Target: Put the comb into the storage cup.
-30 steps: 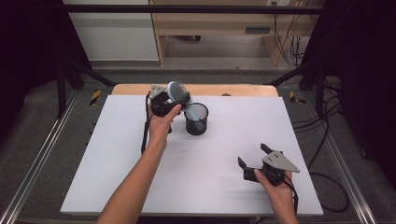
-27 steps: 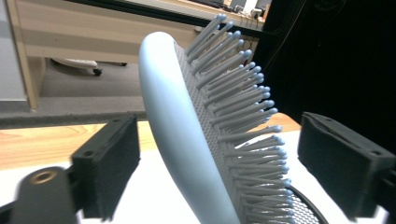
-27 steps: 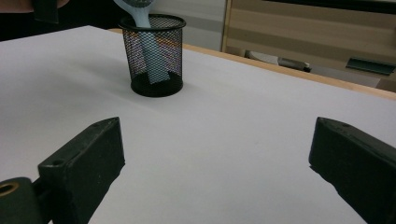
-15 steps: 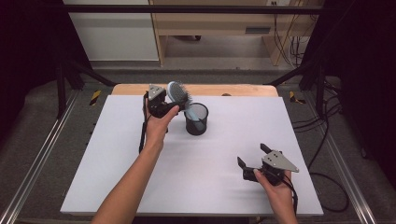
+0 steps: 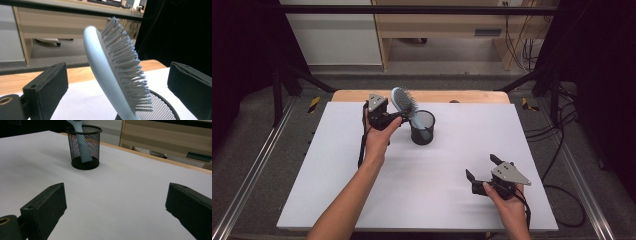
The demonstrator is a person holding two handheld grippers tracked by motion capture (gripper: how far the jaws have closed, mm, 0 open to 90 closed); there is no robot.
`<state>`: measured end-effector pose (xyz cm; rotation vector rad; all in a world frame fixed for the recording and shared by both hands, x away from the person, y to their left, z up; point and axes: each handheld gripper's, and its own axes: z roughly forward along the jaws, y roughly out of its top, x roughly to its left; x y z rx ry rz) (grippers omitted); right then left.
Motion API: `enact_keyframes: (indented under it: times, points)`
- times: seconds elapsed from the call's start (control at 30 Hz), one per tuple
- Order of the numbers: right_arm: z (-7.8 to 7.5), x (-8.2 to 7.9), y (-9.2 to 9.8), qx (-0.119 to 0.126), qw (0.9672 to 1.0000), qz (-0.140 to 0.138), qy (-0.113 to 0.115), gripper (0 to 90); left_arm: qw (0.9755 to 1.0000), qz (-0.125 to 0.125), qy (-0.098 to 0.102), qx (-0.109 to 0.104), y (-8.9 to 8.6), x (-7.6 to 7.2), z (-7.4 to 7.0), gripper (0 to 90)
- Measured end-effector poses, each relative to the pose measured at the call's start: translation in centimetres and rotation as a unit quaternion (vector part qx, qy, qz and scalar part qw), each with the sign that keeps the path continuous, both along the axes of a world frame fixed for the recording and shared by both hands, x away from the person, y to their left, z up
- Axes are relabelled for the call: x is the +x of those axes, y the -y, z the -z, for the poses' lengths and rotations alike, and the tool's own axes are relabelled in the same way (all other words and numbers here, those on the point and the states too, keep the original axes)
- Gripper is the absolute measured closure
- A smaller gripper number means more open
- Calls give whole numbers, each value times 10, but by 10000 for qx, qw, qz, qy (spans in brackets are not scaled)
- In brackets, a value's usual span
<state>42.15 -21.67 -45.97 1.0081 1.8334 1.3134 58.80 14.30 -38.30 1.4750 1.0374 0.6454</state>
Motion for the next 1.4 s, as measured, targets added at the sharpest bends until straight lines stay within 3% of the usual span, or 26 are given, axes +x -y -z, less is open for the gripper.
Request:
enact_keyframes:
  times: [0.27,0.63,0.97,1.17,1.4]
  points:
    - [-1,-1,-6,-161,9998,-115,15,38,10000,-36,62,-31,-17,-4,-5,29]
    - [1,-3,-13,-347,9990,-279,-87,40,9994,-334,-11,-85,-32,-6,-4,31]
    - [-2,-5,-13,-388,9989,-248,-127,38,9988,-491,23,35,-44,-19,-9,31]
    - [-1,-4,-13,-329,9989,-276,-208,36,9990,-455,19,49,-49,-21,-11,32]
    - [0,-3,-13,-277,9989,-270,-248,33,9991,-300,126,258,-44,-24,-15,32]
